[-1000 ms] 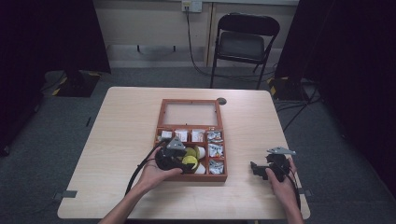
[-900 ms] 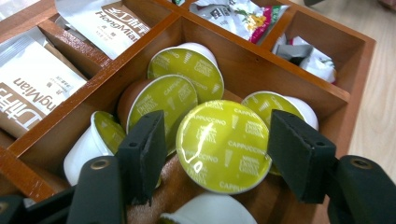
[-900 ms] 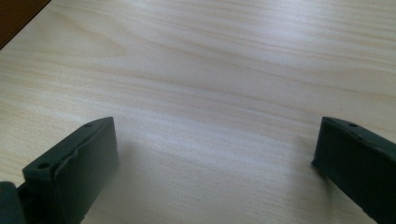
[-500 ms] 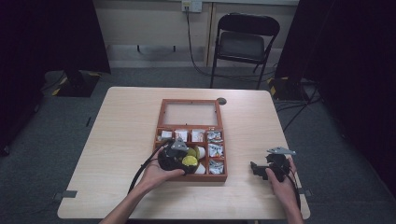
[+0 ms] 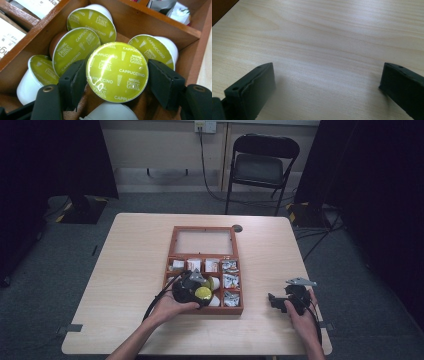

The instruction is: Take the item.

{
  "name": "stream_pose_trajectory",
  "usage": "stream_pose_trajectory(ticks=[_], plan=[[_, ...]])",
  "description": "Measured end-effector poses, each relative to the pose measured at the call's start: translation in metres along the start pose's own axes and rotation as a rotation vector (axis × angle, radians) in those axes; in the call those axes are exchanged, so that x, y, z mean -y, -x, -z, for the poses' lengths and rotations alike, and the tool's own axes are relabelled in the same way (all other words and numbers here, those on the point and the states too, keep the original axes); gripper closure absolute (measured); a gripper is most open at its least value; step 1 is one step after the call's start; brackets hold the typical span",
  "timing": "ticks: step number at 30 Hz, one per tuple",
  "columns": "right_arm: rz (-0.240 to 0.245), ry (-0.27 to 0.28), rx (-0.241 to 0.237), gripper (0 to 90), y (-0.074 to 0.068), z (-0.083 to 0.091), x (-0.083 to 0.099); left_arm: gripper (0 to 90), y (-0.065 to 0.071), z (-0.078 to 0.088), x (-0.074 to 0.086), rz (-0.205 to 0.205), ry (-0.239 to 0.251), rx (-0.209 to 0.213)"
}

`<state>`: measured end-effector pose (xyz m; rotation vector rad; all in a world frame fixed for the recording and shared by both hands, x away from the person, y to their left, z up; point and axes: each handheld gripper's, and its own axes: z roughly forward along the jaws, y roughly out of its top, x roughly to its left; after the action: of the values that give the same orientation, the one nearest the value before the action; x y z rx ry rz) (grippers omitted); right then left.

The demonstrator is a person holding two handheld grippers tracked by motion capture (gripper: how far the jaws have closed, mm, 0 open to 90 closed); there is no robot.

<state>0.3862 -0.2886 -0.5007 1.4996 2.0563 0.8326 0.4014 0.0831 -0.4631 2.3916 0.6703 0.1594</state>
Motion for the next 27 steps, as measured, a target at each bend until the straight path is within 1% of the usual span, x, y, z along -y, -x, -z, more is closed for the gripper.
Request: stream_pose_trajectory(ticks=[2, 5, 7, 9, 11, 14, 15, 18, 20, 21, 25, 27], plan=[[-0.001, 0.000, 0.000, 0.0, 0.0000, 0.0000, 0.0000, 32.5, 0.0007, -0.0007, -0.0007, -0.014, -0.012, -0.007], [0.002, 0.001, 0.000, 0.0, 0.0001, -0.0001, 0.0000, 32.3, 0.0006, -0.0014, -0.0007, -0.003, -0.013, -0.006], [0.000, 0.000, 0.000, 0.0, 0.0000, 0.0000, 0.0000, 32.1, 0.0008, -0.0023, -0.0011, -0.001, -0.021, -0.012], [0.000, 0.000, 0.000, 0.0, 0.0000, 0.0000, 0.0000, 33.4, 0.0010, -0.0025, -0.0014, -0.007, -0.027, -0.010], [0.000, -0.001, 0.000, 0.0, 0.0000, 0.0000, 0.0000, 33.9, 0.0004, -0.0027, -0.0016, -0.002, -0.033, -0.009], [0.000, -0.001, 0.000, 0.0, 0.0000, 0.0000, 0.0000, 36.5, 0.0004, -0.0027, -0.0014, -0.007, -0.029, 0.002], [0.000, 0.000, 0.000, 0.0, 0.0000, 0.0000, 0.0000, 36.5, 0.0003, -0.0028, -0.0013, -0.002, -0.028, 0.004], [-0.001, 0.000, 0.000, 0.0, -0.0001, 0.0001, 0.0001, 36.7, -0.0002, -0.0027, -0.0015, -0.005, -0.032, 0.006], [-0.002, 0.000, 0.001, 0.0, -0.0002, 0.0001, 0.0001, 37.1, 0.0005, -0.0029, -0.0014, -0.001, -0.029, 0.004], [-0.002, -0.001, 0.001, 0.0, -0.0003, 0.0002, 0.0002, 37.2, 0.0003, -0.0029, -0.0016, -0.007, -0.034, 0.002], [-0.003, -0.001, 0.001, 0.0, -0.0003, 0.0003, 0.0002, 37.6, 0.0001, -0.0028, -0.0017, -0.005, -0.034, -0.001], [-0.002, 0.000, 0.002, 0.0, -0.0002, 0.0002, 0.0002, 37.7, 0.0009, -0.0030, -0.0021, -0.011, -0.036, -0.006]])
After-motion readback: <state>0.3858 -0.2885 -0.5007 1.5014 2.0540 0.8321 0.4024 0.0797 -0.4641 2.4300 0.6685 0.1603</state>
